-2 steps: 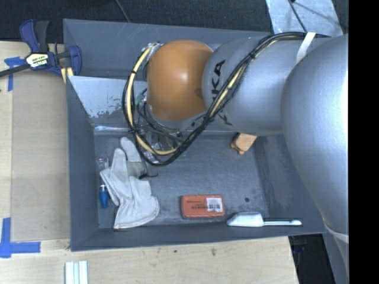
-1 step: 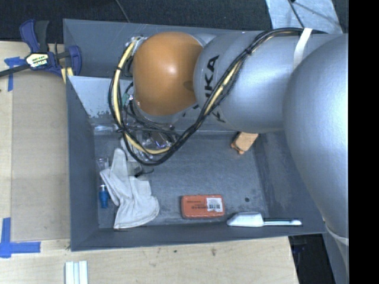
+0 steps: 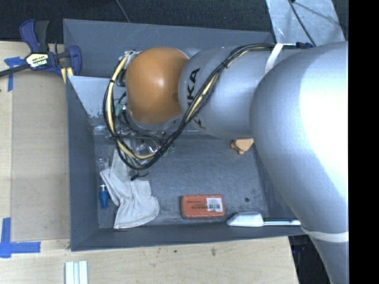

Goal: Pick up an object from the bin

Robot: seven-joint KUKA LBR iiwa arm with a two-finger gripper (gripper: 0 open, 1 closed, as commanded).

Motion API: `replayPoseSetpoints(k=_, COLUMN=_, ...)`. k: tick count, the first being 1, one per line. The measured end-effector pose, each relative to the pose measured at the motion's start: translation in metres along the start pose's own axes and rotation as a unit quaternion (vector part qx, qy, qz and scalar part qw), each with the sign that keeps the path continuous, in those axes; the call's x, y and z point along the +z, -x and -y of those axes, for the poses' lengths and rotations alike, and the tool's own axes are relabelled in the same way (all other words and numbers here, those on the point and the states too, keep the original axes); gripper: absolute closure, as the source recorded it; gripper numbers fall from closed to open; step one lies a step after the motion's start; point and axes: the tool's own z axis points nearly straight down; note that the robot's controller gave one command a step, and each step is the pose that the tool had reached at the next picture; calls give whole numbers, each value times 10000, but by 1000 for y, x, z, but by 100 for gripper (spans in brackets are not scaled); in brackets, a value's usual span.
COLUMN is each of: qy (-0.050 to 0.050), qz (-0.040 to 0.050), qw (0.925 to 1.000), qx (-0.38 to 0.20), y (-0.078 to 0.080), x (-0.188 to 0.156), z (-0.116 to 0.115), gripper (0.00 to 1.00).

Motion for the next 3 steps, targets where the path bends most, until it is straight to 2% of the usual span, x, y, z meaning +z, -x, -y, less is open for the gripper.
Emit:
replayPoseSetpoints(k=1, qy=-3, qz=-44, qw=9809, qx=-1946, y=25, x=19, z=-16, gripper=100)
replayPoseSetpoints(k=3, qy=0, qz=-42, qw=9810, qx=-1942, y=24, x=17, z=-16, gripper=100)
